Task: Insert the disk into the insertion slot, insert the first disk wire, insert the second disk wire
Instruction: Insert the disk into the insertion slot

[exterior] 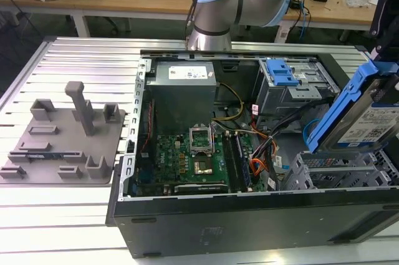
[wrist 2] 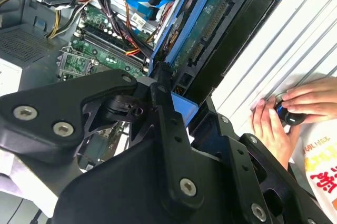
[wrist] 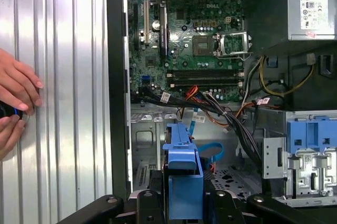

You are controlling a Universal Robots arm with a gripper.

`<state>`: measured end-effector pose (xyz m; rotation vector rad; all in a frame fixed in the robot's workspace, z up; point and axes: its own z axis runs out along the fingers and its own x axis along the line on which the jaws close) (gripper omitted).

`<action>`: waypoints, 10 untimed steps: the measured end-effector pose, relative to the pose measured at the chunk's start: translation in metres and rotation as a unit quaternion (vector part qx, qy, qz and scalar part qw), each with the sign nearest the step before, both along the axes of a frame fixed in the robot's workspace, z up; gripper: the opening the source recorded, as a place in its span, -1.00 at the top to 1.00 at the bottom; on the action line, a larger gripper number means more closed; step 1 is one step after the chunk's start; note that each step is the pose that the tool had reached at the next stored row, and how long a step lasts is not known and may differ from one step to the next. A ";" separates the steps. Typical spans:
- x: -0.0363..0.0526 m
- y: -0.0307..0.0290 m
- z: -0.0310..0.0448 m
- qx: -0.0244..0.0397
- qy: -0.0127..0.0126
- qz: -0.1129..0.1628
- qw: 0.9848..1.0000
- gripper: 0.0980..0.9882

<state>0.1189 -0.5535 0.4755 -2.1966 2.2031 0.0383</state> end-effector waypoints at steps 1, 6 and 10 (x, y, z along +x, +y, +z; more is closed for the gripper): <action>0.0004 0.0000 -0.0010 0.000 0.001 0.000 1.000 0.40; 0.0022 0.0000 -0.0038 0.000 0.003 0.002 1.000 0.40; 0.0034 0.0000 -0.0060 0.000 0.004 0.002 1.000 0.40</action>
